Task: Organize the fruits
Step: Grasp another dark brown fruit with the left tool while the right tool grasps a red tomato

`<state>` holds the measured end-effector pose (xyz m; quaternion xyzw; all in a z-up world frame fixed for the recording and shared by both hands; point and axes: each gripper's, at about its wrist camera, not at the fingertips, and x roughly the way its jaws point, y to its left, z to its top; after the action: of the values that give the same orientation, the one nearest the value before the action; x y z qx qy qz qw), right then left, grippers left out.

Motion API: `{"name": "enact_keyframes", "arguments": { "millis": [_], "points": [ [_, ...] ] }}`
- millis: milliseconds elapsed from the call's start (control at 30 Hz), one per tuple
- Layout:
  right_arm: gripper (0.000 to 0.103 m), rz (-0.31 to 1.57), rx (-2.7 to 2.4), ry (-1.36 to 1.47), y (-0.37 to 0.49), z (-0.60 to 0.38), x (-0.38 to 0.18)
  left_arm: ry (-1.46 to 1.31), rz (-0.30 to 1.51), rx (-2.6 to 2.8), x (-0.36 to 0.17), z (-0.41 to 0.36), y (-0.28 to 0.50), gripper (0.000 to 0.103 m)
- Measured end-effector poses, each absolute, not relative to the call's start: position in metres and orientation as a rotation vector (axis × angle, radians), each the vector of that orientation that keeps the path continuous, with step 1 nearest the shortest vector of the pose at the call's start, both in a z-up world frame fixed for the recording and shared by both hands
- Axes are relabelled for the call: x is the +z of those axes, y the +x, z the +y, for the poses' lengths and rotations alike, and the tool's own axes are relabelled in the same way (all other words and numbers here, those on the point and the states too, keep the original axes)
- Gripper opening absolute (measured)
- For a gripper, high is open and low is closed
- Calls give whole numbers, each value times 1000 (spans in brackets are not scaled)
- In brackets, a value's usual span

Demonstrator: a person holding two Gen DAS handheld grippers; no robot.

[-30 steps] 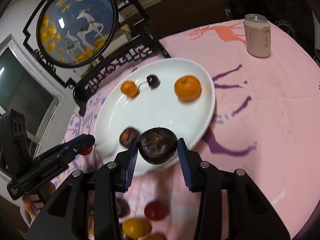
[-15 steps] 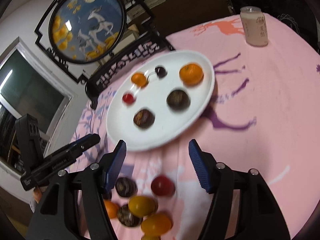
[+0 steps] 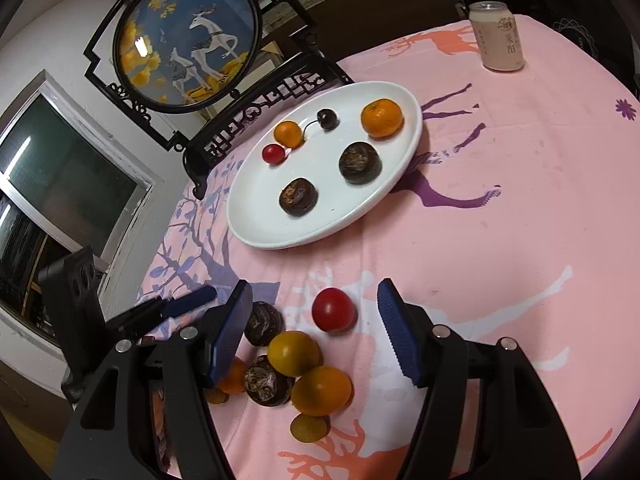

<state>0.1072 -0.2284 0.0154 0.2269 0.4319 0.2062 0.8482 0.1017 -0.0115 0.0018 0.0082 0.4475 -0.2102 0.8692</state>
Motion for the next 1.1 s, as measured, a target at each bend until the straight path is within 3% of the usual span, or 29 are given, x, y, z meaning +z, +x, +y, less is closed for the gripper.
{"name": "enact_keyframes", "arguments": {
  "millis": [333,367,400,533,1100],
  "points": [
    [66,913,438,498,108,-232,16,109,991,-464,-16,-33,99,58],
    [66,913,438,497,108,-232,16,121,1005,-439,-20,-33,103,62],
    [65,914,439,496,108,-232,16,129,1016,-420,-24,-32,106,74],
    [65,913,439,497,108,-232,17,160,967,-251,-21,-14,117,77],
    [65,998,447,388,118,-204,-5,91,993,-293,-23,-11,122,49]
  ]
}}
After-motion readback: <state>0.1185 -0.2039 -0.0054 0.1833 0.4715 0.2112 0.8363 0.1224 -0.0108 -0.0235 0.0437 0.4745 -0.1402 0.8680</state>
